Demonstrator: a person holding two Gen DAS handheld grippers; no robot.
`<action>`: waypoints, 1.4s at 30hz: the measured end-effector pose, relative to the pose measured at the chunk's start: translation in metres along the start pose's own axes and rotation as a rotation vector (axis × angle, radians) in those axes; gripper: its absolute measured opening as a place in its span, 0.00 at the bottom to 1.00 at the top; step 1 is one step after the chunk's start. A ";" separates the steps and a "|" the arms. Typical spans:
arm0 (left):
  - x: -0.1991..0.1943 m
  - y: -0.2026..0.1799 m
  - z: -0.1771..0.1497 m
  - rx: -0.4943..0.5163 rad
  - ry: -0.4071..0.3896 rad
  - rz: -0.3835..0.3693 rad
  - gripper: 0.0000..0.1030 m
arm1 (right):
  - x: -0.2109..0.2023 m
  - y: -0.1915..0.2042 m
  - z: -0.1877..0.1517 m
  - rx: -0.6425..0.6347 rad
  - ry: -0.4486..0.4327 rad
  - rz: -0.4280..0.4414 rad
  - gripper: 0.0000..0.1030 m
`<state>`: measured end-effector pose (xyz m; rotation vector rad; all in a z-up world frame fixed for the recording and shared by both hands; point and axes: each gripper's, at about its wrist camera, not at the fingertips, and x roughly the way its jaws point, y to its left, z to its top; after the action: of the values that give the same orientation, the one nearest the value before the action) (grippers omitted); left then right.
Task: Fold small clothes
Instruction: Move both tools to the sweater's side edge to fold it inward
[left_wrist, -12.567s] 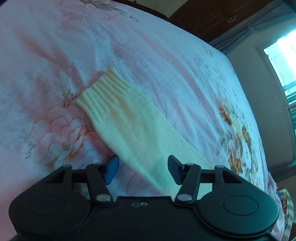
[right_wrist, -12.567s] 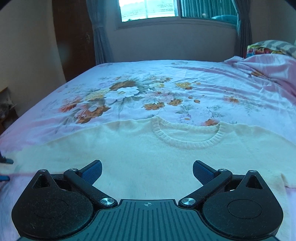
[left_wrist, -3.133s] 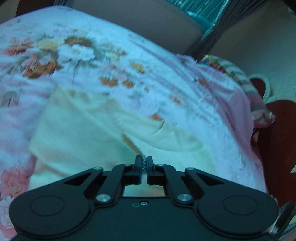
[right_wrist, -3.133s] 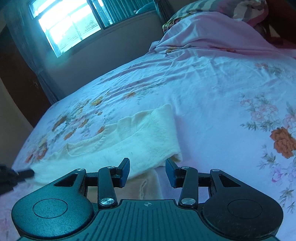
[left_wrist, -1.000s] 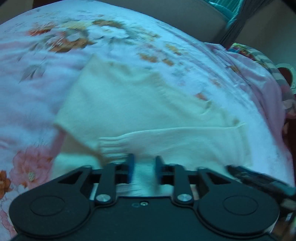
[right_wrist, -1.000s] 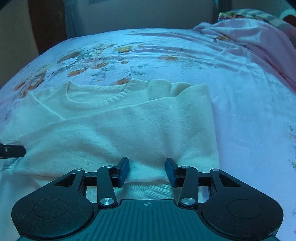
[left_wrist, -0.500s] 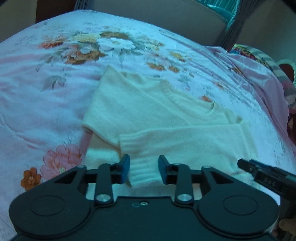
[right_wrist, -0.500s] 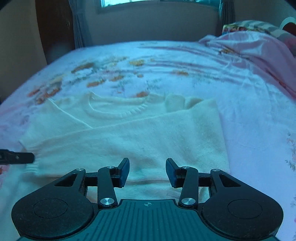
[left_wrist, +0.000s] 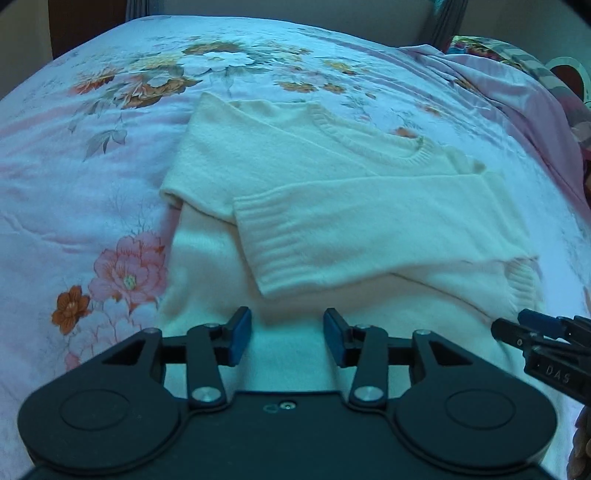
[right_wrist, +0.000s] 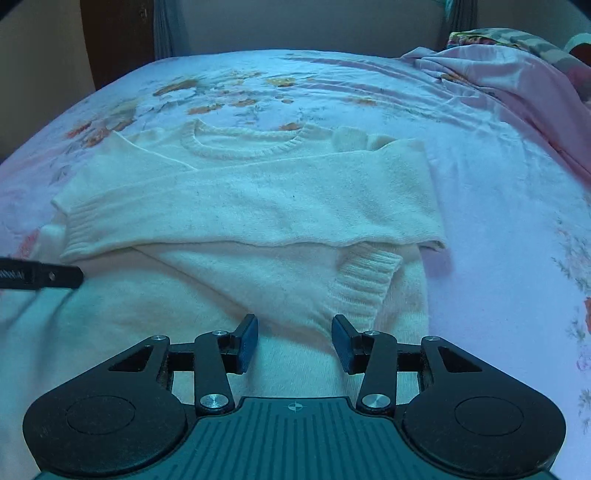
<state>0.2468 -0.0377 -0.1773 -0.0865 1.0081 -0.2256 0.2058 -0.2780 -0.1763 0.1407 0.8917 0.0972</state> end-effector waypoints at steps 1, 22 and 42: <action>-0.005 -0.001 -0.004 0.005 0.007 -0.010 0.42 | -0.009 -0.001 -0.002 0.022 -0.018 0.015 0.43; -0.084 0.001 -0.117 0.055 0.000 0.035 0.47 | -0.116 0.008 -0.140 0.083 0.028 0.017 0.44; -0.130 0.071 -0.177 -0.088 0.017 0.053 0.51 | -0.166 -0.035 -0.206 0.242 0.063 -0.013 0.44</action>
<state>0.0412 0.0664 -0.1759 -0.1379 1.0358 -0.1333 -0.0577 -0.3194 -0.1821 0.3588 0.9655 -0.0187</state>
